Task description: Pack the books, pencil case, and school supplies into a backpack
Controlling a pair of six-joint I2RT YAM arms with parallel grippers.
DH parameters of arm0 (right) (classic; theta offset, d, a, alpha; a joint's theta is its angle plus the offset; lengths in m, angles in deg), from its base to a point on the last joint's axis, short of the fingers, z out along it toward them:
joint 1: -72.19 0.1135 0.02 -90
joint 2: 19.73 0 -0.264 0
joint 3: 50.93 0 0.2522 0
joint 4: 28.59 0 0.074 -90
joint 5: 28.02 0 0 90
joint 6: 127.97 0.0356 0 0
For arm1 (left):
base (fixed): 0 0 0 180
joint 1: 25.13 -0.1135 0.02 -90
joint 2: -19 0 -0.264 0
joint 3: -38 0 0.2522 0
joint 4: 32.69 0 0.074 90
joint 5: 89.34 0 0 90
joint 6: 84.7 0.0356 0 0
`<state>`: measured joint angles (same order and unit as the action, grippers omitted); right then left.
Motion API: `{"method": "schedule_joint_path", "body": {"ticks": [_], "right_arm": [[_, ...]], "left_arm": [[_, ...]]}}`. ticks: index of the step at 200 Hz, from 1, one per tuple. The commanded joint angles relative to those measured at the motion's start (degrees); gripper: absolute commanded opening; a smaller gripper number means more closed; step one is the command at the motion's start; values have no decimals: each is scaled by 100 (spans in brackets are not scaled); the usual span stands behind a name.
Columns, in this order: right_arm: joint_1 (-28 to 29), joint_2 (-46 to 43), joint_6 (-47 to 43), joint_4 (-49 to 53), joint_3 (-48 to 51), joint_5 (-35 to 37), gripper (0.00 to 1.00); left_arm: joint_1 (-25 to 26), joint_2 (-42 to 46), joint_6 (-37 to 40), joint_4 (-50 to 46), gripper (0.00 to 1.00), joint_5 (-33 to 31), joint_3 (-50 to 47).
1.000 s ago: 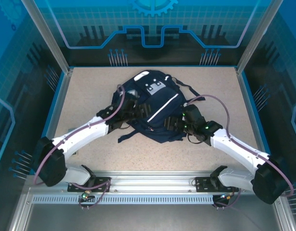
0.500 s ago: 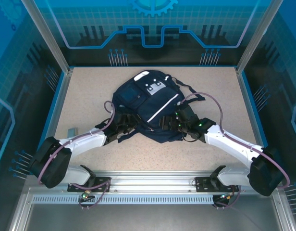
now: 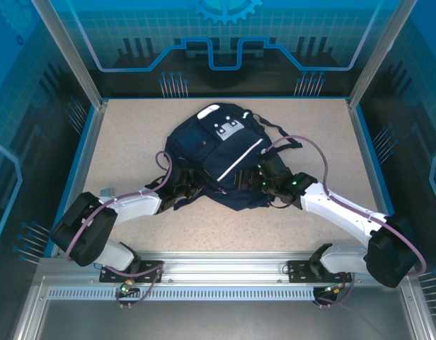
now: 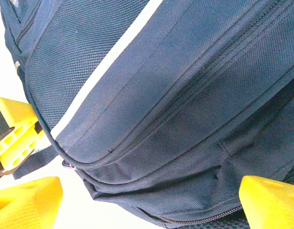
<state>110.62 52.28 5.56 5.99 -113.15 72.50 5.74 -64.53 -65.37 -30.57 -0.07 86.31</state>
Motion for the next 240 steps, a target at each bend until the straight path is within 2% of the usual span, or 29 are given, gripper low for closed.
{"method": "schedule_joint_path", "body": {"ticks": [1,39,56,119,145,164,183,240], "right_arm": [[116,59,86,151,-152,88,96],[147,76,99,159,-158,92,96],[142,90,101,142,-157,103,96],[197,136,121,151,-155,104,96],[275,175,86,211,-156,75,93],[425,212,214,319,-386,183,87],[696,300,438,421,-496,345,84],[1436,1131,1137,673,-1198,709,76]], "left_arm": [[-57,-79,-140,89,31,-45,-106],[-69,-86,-330,56,30,-135,-176],[-107,-194,-244,129,30,21,-85],[-166,-487,-141,1072,29,439,-44],[-169,-455,-130,1804,12,548,-178],[-163,-251,-73,1763,3,517,-197],[-152,-46,13,1599,0,586,-142],[-159,539,349,1024,0,741,124]]}}
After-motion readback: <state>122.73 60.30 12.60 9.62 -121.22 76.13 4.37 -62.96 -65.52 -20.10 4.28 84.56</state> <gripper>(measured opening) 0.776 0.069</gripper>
